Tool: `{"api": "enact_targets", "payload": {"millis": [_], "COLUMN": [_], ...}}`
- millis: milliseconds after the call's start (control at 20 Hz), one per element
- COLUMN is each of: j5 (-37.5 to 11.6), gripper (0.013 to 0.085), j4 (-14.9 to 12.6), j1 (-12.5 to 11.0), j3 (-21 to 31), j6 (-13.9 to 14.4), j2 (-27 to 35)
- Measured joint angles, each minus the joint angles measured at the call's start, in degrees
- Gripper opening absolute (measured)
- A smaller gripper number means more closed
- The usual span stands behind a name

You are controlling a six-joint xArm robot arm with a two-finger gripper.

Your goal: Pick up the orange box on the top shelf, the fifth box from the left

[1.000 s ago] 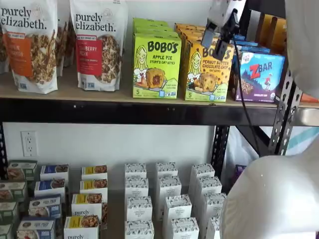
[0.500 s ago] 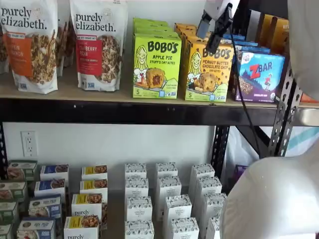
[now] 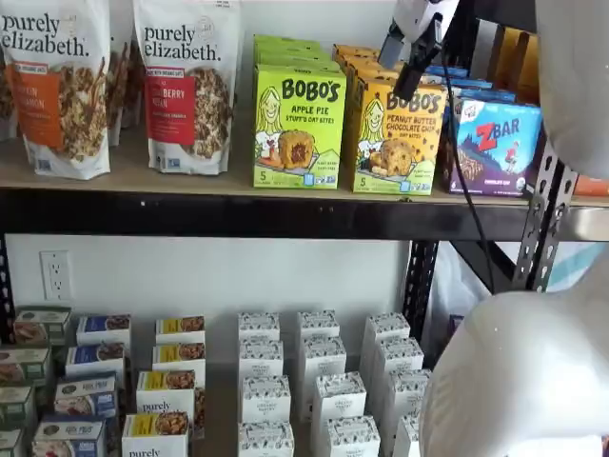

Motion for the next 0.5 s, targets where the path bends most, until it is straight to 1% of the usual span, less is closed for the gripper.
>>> {"api": "enact_targets", "payload": {"millis": [250,500], "j5": [-1.56,-3.46], "gripper": [0.0850,0.0850], "j4": [1.05,1.08], "j1": [-1.92,-2.96], "j3": [-0.67,-1.07], "j6": [-2.06,-3.53], "j2": [2.12,3.88]}}
